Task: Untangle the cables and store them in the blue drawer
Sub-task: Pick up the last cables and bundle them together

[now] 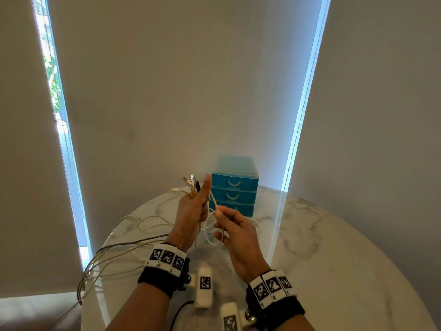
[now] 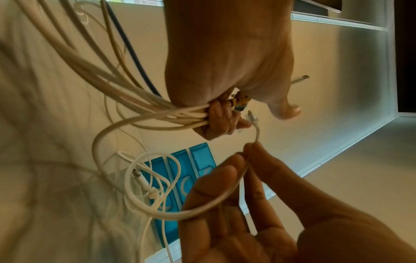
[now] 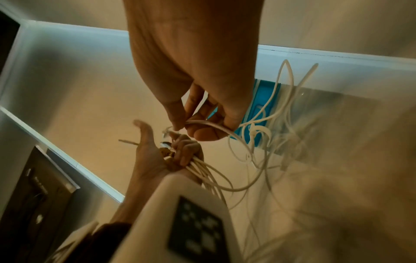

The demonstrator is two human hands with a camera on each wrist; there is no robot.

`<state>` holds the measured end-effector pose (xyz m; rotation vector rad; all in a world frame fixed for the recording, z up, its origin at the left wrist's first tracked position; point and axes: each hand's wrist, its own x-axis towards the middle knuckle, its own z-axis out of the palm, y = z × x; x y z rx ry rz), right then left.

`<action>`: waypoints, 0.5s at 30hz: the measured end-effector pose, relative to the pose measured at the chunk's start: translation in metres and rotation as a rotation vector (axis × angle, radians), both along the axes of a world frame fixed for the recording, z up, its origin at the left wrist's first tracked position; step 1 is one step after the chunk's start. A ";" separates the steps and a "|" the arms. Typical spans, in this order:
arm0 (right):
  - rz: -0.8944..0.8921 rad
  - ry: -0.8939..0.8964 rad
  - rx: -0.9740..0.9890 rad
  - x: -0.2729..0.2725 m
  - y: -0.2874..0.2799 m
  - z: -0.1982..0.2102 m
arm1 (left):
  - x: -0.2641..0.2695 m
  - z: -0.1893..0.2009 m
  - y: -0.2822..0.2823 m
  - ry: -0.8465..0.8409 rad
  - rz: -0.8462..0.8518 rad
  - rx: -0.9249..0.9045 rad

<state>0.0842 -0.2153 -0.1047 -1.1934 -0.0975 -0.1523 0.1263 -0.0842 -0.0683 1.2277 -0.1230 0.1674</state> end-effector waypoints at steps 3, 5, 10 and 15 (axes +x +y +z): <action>0.039 -0.007 -0.083 0.000 0.005 -0.002 | 0.001 -0.002 -0.002 -0.012 0.047 0.080; 0.071 -0.018 -0.169 0.001 0.004 -0.003 | 0.001 0.000 -0.002 -0.014 0.110 0.070; -0.098 -0.026 -0.544 0.011 -0.016 -0.008 | 0.005 0.007 0.014 -0.051 0.122 -0.317; -0.459 0.019 -0.615 0.019 -0.043 -0.003 | 0.011 0.010 0.032 -0.108 0.034 -0.586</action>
